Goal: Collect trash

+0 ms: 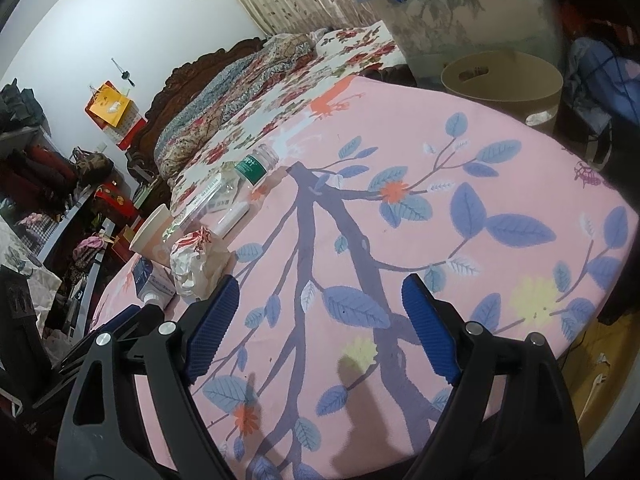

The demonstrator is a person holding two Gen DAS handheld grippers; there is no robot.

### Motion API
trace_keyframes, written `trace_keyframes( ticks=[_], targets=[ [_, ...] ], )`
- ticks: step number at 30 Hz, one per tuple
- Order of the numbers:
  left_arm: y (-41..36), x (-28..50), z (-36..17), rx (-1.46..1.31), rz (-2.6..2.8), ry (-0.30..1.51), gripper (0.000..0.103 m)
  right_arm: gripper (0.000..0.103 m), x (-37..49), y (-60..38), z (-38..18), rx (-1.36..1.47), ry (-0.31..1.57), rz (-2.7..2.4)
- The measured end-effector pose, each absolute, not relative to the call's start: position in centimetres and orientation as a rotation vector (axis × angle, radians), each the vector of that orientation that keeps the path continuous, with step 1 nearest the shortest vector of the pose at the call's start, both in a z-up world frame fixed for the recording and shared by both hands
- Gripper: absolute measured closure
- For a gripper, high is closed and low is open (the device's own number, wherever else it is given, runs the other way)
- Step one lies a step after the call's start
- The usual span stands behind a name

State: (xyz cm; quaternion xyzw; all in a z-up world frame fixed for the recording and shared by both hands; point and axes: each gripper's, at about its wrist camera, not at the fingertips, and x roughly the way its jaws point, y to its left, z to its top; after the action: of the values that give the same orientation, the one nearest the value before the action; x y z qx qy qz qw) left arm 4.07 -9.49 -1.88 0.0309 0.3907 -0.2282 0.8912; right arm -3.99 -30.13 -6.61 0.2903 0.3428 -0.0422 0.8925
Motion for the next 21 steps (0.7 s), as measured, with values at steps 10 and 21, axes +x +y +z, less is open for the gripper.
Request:
trace_keyframes(
  ticks=[10,21],
  targets=[
    [-9.6,4.0,-2.3,0.067,-0.47,0.82,0.03,0.02,-3.5,-30.1,-7.3,0.62,0.737,-0.08],
    [-9.6,4.0,-3.0,0.069,-0.471,0.831,0.03,0.02,-3.0,-29.9,-8.0,0.626,0.754,-0.075]
  ],
)
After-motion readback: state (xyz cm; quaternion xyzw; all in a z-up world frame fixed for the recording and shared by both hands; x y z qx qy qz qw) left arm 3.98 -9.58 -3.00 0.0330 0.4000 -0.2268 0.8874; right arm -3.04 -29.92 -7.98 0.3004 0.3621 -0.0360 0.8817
